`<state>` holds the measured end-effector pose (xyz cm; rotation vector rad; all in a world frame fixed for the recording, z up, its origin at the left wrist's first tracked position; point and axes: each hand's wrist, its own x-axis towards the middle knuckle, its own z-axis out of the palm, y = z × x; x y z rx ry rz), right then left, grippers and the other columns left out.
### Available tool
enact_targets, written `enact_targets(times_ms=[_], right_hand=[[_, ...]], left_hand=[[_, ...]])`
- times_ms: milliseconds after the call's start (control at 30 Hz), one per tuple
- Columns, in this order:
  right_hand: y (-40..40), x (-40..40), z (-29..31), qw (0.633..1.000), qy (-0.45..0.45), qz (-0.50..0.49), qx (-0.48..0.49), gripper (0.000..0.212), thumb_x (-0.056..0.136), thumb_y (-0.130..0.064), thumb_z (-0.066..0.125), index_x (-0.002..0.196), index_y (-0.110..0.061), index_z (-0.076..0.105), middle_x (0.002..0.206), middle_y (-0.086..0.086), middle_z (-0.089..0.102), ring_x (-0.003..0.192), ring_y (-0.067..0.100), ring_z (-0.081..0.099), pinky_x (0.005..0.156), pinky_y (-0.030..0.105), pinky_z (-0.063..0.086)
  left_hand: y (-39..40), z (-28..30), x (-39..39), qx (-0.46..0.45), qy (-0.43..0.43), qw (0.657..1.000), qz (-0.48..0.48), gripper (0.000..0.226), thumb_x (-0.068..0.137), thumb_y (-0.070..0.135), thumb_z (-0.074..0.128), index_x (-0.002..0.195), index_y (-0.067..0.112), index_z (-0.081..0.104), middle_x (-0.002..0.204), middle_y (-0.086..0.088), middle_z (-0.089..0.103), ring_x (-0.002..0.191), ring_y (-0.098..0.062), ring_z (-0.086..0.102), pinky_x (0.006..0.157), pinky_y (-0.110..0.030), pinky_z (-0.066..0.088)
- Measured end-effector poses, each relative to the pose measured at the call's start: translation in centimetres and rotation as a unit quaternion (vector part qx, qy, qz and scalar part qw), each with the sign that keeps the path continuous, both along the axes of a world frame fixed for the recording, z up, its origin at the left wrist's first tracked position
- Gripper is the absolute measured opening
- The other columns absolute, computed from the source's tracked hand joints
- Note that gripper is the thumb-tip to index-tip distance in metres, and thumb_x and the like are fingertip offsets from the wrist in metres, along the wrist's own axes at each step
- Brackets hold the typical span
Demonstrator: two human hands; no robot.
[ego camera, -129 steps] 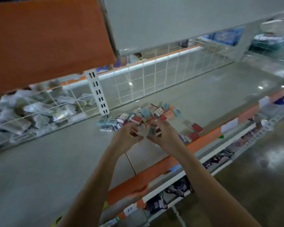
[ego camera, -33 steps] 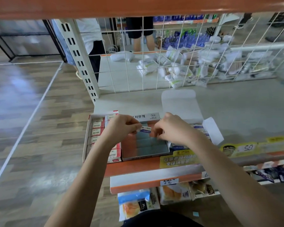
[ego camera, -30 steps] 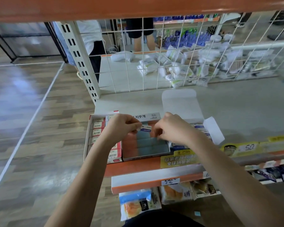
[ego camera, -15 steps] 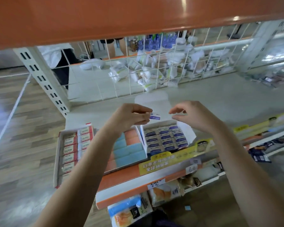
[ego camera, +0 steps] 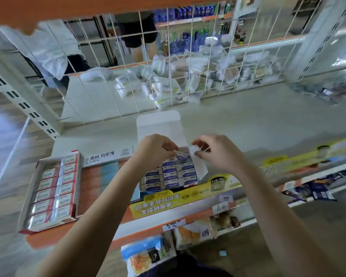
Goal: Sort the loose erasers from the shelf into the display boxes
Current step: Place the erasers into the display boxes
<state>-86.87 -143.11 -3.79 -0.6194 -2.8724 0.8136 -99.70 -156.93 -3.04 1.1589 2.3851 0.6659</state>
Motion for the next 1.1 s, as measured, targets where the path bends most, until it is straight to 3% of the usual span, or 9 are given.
enact_targets(times_ms=[133,367,600,733,900,1100], right_hand=[[0.2,-0.1,-0.3,1.0,-0.002,0.024,-0.011,0.031,0.087,-0.019,0.063,0.118,-0.015,0.061,0.11,0.0,0.064,0.095,0.012,0.058,0.082,0.021,0.045],[0.5,-0.4,-0.4,0.999,-0.012,0.036,-0.007,0.031,0.089,-0.022,0.061,0.119,-0.017,0.061,0.115,0.0,0.063,0.1,0.011,0.057,0.08,0.016,0.038],[0.4,-0.5,-0.4,0.999,-0.013,0.04,0.0,0.031,0.09,-0.023,0.059,0.121,-0.017,0.06,0.116,-0.001,0.062,0.094,0.005,0.051,0.077,0.014,0.033],[0.5,-0.6,-0.5,0.999,-0.018,0.04,0.0,0.031,0.09,-0.023,0.059,0.121,-0.016,0.06,0.117,0.0,0.062,0.103,0.012,0.056,0.08,0.016,0.037],[0.7,-0.7,-0.7,0.999,-0.016,0.045,0.008,0.028,0.09,-0.021,0.06,0.117,-0.018,0.062,0.112,-0.001,0.063,0.089,0.005,0.049,0.075,0.015,0.033],[0.9,-0.8,-0.7,0.998,-0.018,0.053,0.004,0.027,0.09,-0.021,0.06,0.116,-0.017,0.063,0.105,-0.003,0.062,0.083,0.003,0.046,0.068,0.014,0.029]], left_hand=[[0.3,-0.3,0.6,-0.011,0.01,1.0,0.012,0.019,0.086,0.023,0.063,0.103,0.023,0.071,0.097,0.005,0.071,0.082,-0.008,0.061,0.066,-0.017,0.047],[0.5,-0.8,1.4,-0.05,0.083,0.995,0.019,0.018,0.087,0.03,0.062,0.102,0.025,0.07,0.098,0.004,0.071,0.089,-0.012,0.062,0.078,-0.026,0.049],[0.6,-0.7,1.5,-0.059,0.081,0.995,-0.003,0.019,0.088,0.029,0.061,0.105,0.023,0.068,0.103,0.007,0.071,0.092,-0.009,0.063,0.082,-0.024,0.047],[0.8,-0.3,1.4,-0.087,0.125,0.988,-0.037,0.024,0.09,0.032,0.058,0.112,0.024,0.066,0.106,0.007,0.068,0.09,-0.01,0.059,0.078,-0.023,0.044],[1.8,0.1,1.4,-0.124,0.158,0.975,-0.098,0.025,0.092,0.035,0.055,0.114,0.029,0.065,0.103,0.007,0.066,0.094,-0.013,0.057,0.081,-0.027,0.046],[2.6,0.5,0.2,-0.132,0.116,0.977,-0.122,0.02,0.087,0.033,0.06,0.103,0.024,0.068,0.101,0.01,0.063,0.091,-0.008,0.052,0.076,-0.021,0.034]])
